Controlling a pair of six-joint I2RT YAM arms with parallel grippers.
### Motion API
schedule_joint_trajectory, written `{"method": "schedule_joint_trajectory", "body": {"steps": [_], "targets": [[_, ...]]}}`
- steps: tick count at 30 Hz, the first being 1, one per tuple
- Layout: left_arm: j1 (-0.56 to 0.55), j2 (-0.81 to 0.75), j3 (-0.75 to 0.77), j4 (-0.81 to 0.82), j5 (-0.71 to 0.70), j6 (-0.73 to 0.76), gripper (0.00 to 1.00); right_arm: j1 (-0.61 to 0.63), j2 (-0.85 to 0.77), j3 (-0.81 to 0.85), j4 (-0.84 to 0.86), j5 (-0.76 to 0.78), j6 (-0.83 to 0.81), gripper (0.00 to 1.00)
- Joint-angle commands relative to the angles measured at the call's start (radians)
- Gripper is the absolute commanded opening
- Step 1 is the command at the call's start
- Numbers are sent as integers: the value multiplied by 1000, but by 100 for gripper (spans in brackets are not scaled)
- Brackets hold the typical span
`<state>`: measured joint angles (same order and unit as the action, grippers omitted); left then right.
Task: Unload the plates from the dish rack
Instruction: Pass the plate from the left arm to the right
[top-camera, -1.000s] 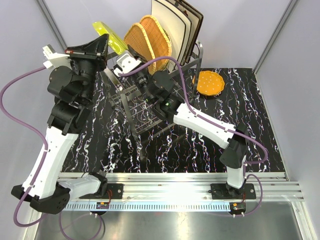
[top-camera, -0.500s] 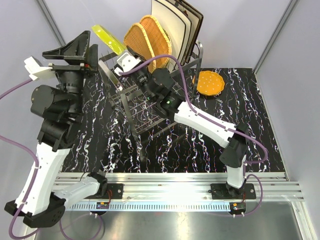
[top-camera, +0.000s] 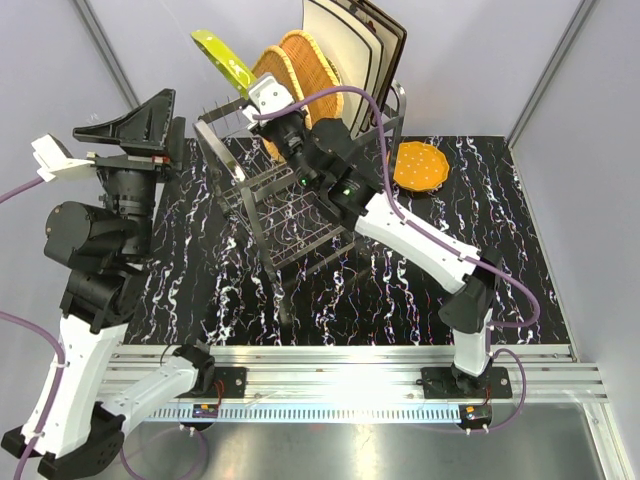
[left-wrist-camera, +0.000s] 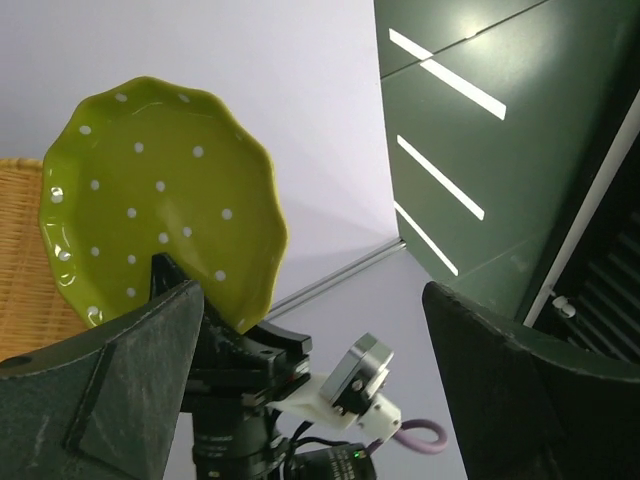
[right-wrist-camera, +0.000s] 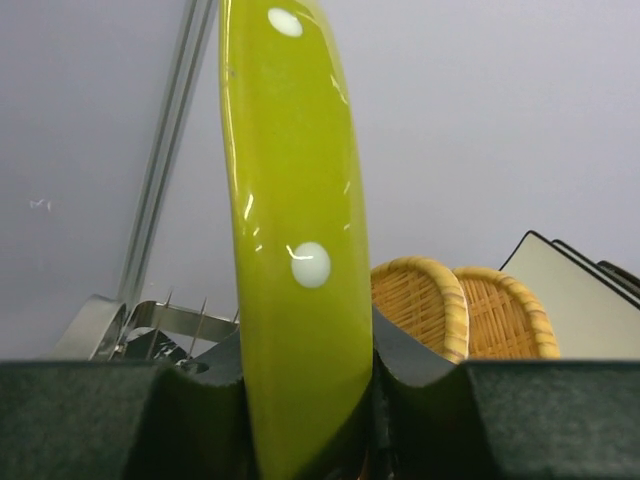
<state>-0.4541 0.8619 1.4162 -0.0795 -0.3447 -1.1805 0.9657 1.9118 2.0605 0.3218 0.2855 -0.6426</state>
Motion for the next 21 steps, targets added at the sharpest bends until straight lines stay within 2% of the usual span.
{"method": "schedule_joint_trajectory", "body": {"steps": [1, 7, 21], "targets": [[0, -14, -14, -6, 52, 117, 95, -13, -109, 107, 76, -19, 109, 0], [-1, -41, -62, -19, 128, 246, 98, -24, -154, 148, -26, -29, 213, 0], [-1, -138, -204, 35, 142, 449, 99, -81, -289, 185, -185, -69, 323, 0]]}}
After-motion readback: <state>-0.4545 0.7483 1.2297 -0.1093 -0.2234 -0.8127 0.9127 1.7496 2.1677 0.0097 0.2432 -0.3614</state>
